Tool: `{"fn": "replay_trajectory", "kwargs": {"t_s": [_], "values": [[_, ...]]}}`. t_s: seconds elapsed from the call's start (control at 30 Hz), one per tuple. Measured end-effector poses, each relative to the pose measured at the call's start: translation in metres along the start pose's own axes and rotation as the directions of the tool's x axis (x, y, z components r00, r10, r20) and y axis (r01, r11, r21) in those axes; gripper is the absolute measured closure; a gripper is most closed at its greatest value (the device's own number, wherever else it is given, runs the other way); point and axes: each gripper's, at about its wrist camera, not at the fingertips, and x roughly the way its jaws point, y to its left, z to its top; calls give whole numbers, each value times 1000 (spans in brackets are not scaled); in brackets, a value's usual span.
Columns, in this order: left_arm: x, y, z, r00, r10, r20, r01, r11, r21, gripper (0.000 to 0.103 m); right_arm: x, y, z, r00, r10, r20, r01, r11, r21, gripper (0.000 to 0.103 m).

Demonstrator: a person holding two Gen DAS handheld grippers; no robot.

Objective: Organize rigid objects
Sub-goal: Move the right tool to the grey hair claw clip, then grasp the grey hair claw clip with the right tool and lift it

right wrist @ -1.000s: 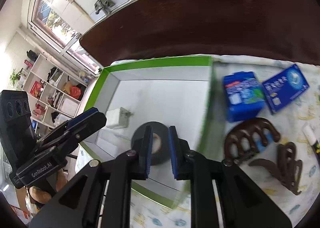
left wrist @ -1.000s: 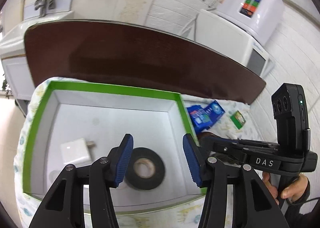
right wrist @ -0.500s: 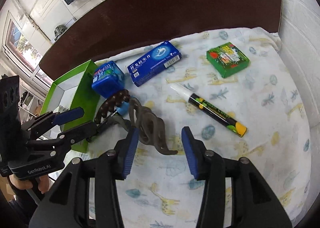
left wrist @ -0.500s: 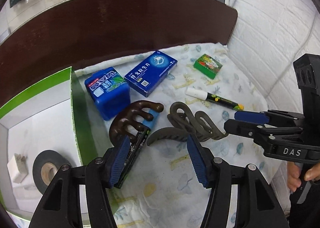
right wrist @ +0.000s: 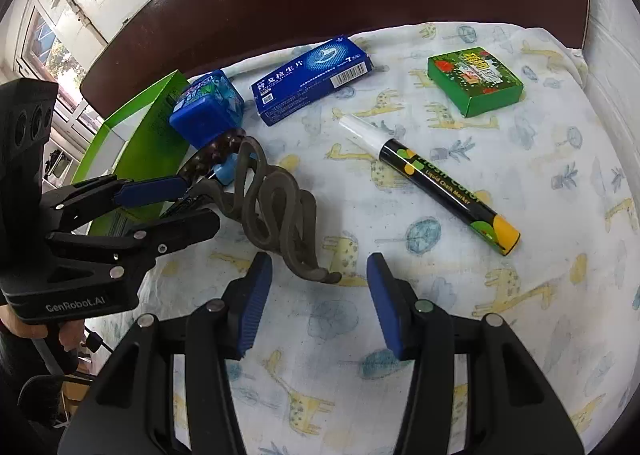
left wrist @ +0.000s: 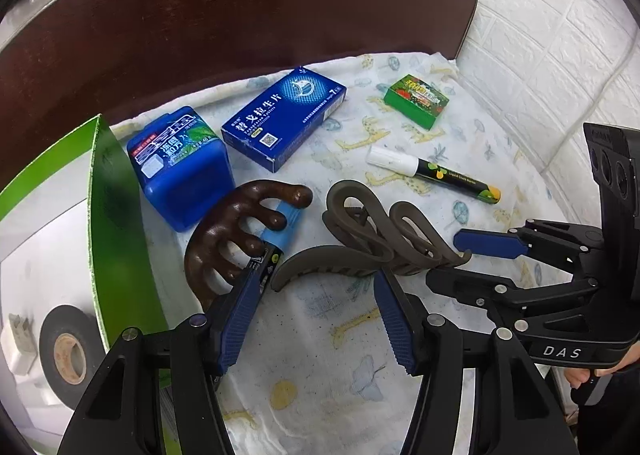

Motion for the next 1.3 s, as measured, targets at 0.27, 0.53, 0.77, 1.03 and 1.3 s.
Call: {"fn": "replay_trajectory", "kwargs": {"t_s": [0.27,0.53,0.77,1.03,1.3], "values": [[5,2,3,999,-52,-2,52,998,-40,43,-2,-18,10,999,2,39,-4,998,55,54],[8,8,-2,995,-95,3,94,989,-118,43,-4,-8,12,999,14,52,-11,998,-68,53],[10,2,-1,993,-119,14,120,988,-99,48,-2,-10,18,998,31,46,-28,997,-79,57],[1,0,4,992,-121,43,125,986,-109,49,-8,-2,20,998,-1,66,6,996,-83,60],[-17,-6,7,990,-116,80,121,990,-68,49,-23,9,23,996,11,91,-3,996,-88,61]]}}
